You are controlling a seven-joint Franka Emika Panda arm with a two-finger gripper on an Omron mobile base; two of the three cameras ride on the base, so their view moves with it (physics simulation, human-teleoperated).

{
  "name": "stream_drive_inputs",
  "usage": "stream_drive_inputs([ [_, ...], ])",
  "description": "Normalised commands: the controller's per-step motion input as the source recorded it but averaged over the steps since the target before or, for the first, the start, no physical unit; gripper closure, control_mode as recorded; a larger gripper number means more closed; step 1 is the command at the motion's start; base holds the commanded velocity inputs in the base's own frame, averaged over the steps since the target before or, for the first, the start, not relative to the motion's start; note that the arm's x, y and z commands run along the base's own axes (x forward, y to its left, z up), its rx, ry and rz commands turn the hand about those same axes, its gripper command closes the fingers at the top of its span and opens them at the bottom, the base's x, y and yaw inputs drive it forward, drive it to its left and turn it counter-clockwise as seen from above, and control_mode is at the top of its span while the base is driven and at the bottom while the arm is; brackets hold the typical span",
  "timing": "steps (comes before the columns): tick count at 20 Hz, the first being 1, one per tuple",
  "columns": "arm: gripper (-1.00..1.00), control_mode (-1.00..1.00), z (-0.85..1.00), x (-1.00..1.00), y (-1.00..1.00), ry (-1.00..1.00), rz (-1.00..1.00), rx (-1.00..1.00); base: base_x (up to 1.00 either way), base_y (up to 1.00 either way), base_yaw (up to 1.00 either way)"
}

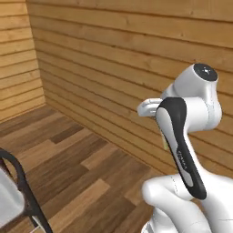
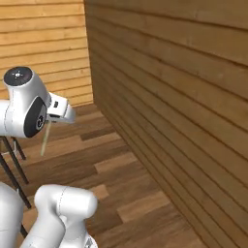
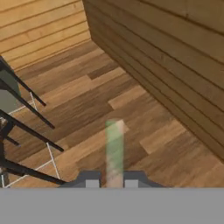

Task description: Take a straw from the drawer in front and place it inside the glass cup on the dining counter.

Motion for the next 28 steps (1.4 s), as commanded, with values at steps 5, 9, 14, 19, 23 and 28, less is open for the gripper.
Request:
stream_drive_inputs([
  [5, 1.0, 1.0, 0.0, 0.0, 0.0, 0.0, 0.0, 0.0, 1.0, -0.36, 0.57],
  [9, 1.0, 1.0, 0.0, 0.0, 0.0, 0.0, 0.0, 0.0, 1.0, -0.37, 0.58],
  [14, 1.0, 1.0, 0.0, 0.0, 0.0, 0.0, 0.0, 0.0, 1.0, -0.36, 0.59],
  [19, 1.0, 1.0, 0.0, 0.0, 0.0, 0.0, 0.0, 0.0, 1.0, -0.33, 0.65],
  [23, 1.0, 1.0, 0.0, 0.0, 0.0, 0.0, 0.0, 0.0, 1.0, -0.38, 0.66],
  [28, 1.0, 1.0, 0.0, 0.0, 0.0, 0.0, 0.0, 0.0, 0.9, -0.44, 0.68],
])
